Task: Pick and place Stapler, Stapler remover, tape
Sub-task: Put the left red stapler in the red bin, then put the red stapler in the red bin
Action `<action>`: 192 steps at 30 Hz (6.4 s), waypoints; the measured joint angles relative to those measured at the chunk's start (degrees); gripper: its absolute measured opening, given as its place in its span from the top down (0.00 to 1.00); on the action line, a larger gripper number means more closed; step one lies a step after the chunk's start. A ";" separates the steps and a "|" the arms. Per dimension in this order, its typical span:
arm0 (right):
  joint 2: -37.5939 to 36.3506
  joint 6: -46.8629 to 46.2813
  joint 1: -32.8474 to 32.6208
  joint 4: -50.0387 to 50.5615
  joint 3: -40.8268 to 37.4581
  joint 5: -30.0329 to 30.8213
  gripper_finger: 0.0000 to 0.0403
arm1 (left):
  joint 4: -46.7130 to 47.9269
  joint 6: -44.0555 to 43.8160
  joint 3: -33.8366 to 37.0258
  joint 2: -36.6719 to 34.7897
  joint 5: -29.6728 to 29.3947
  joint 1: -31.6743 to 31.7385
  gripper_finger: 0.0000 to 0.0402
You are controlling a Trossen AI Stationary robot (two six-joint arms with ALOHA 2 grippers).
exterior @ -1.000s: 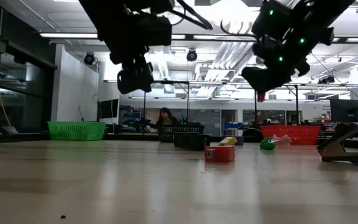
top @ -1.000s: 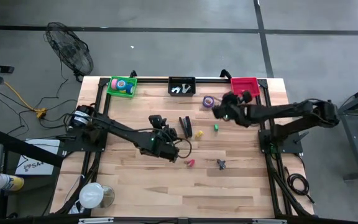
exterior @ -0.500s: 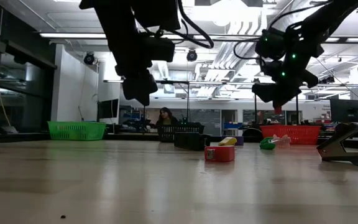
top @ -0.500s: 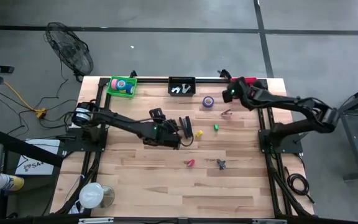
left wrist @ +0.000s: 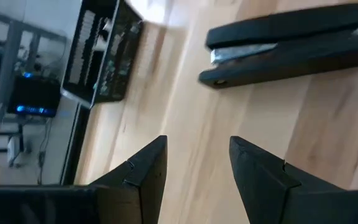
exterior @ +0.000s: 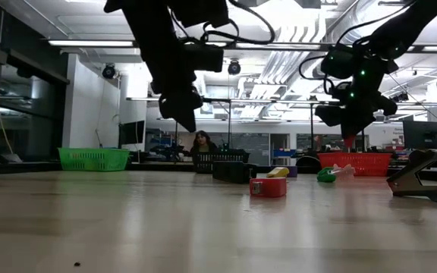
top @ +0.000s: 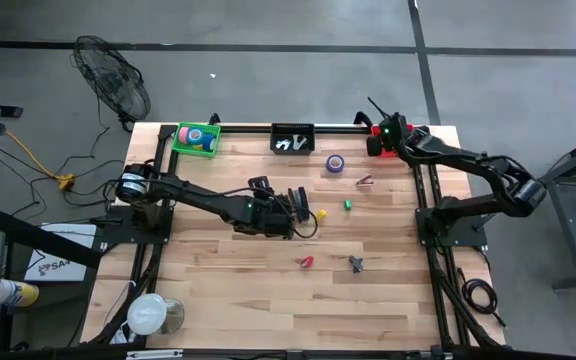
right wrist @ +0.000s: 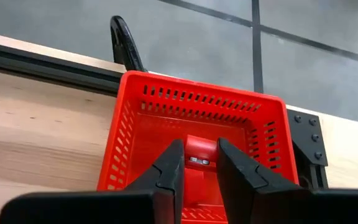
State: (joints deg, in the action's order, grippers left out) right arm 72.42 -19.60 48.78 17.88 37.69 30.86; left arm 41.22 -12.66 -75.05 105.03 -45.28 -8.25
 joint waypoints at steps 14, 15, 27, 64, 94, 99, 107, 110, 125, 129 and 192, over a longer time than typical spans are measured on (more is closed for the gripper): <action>0.02 -1.35 0.75 0.40 0.00 -2.25 0.66 | -7.57 7.95 0.00 0.00 8.97 0.00 0.58; 0.02 -1.35 0.75 0.42 0.00 -2.25 0.64 | -7.57 8.00 0.00 0.00 9.16 0.00 0.58; -1.31 3.87 0.67 0.35 0.00 -11.68 0.46 | -6.51 8.24 0.03 -0.26 10.54 0.02 0.58; -17.77 8.92 -20.90 0.67 0.02 -19.90 0.45 | -49.35 7.88 59.80 -65.39 38.67 7.87 0.58; 0.27 33.32 -62.29 -19.18 0.07 -24.76 0.45 | -47.09 7.86 68.52 -89.46 39.09 7.87 0.58; 8.13 35.57 -63.46 -26.11 0.07 -25.44 0.45 | -47.12 7.92 68.52 -89.46 39.17 7.87 0.58; 17.86 36.18 -63.46 -33.63 2.04 -29.97 0.45 | -47.46 8.30 68.52 -89.46 39.21 7.87 0.58; 21.26 36.59 -63.44 -33.05 5.29 -31.43 0.45 | -47.57 8.32 68.52 -89.46 39.22 7.87 0.58; 29.18 42.75 -61.54 -11.00 20.21 -34.11 0.45 | -47.32 8.32 68.52 -89.46 39.55 7.87 0.58; 29.97 43.25 -61.52 -10.31 20.90 -34.67 0.45 | -47.24 8.28 68.52 -89.46 39.59 7.87 0.58; 26.14 10.58 -53.93 8.34 19.96 -24.94 0.83 | -45.67 7.84 68.48 -89.46 39.94 7.87 0.58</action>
State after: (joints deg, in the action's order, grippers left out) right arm 98.56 -9.02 -5.15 26.22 57.65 5.92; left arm -4.45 -4.82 -6.57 15.57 -5.34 -0.38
